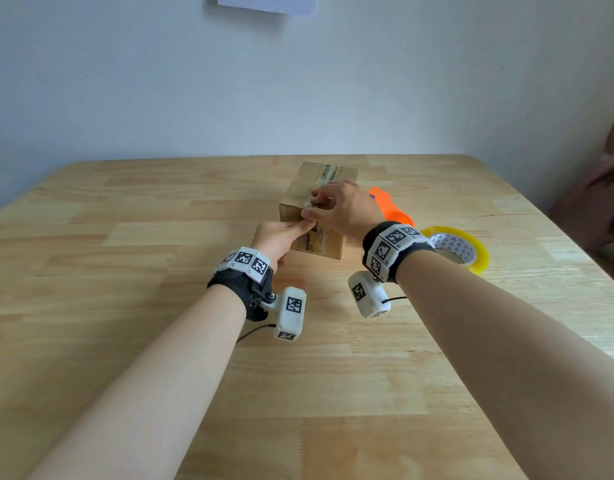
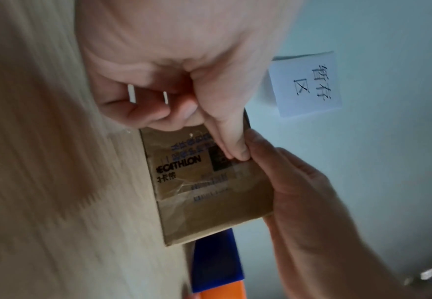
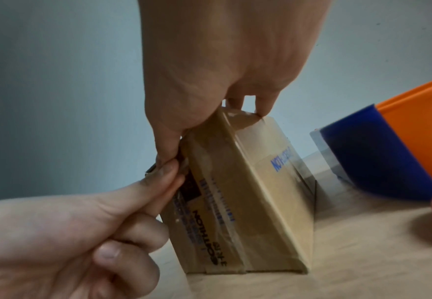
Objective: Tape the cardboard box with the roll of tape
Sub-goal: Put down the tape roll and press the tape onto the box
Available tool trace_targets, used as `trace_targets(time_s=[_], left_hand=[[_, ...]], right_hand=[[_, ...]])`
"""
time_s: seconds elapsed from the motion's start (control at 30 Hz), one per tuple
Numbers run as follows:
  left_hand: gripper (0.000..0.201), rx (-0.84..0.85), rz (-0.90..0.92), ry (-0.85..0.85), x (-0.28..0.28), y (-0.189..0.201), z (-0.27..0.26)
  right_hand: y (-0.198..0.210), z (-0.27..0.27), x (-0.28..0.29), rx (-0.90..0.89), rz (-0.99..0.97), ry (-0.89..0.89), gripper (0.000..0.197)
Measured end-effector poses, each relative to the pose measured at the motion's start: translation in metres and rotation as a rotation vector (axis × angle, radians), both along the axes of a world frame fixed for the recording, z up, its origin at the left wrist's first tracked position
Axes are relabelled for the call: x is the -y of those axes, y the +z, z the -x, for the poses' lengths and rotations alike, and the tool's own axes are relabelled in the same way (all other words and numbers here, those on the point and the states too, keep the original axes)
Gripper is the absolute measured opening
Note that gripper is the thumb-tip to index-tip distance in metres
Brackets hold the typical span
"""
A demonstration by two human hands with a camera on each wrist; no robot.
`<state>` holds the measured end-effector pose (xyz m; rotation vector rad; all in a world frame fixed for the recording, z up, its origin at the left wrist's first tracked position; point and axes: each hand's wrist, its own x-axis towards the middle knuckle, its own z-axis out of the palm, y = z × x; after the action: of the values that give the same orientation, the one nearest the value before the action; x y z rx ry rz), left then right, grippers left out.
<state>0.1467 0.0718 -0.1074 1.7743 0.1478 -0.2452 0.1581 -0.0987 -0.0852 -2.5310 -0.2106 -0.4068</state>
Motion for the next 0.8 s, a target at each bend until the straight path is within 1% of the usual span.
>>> trace_targets(time_s=[0.1, 0.17, 0.23, 0.3, 0.37, 0.4, 0.47, 0.6, 0.67, 0.73, 0.8], left_hand=[[0.046, -0.196, 0.026, 0.021, -0.004, -0.004, -0.001], [0.046, -0.231, 0.027, 0.031, -0.009, -0.007, -0.002], [0.040, -0.231, 0.055, 0.068, -0.015, -0.007, -0.005], [0.029, -0.223, 0.117, 0.122, -0.019, -0.002, -0.008], [0.020, -0.171, 0.167, 0.190, -0.019, 0.007, -0.010], [0.019, -0.126, 0.188, 0.221, -0.019, 0.011, -0.012], [0.025, -0.042, 0.229, 0.241, -0.015, 0.019, -0.015], [0.033, 0.036, 0.220, 0.116, -0.005, 0.025, -0.013], [0.034, 0.027, 0.207, 0.087, -0.003, 0.024, -0.013], [0.033, -0.004, 0.215, 0.092, -0.005, 0.023, -0.014], [0.033, -0.028, 0.208, 0.098, -0.007, 0.023, -0.014]], right_hand=[[0.000, 0.001, 0.000, 0.023, 0.000, 0.008, 0.033], [0.000, 0.003, -0.001, 0.036, 0.004, 0.010, 0.031], [-0.001, 0.004, -0.001, 0.042, 0.011, 0.010, 0.031], [-0.002, 0.005, -0.003, 0.051, 0.020, 0.013, 0.031], [-0.002, 0.006, -0.004, 0.061, 0.041, 0.006, 0.033], [-0.003, 0.006, -0.005, 0.066, 0.053, 0.000, 0.034], [-0.004, 0.007, -0.008, 0.080, 0.087, -0.012, 0.038], [-0.008, 0.009, -0.009, 0.085, 0.163, -0.018, 0.048], [-0.009, 0.008, -0.008, 0.082, 0.150, -0.013, 0.050], [-0.007, 0.006, -0.008, 0.081, 0.086, -0.034, 0.050], [-0.005, 0.004, -0.011, 0.089, 0.065, -0.057, 0.046]])
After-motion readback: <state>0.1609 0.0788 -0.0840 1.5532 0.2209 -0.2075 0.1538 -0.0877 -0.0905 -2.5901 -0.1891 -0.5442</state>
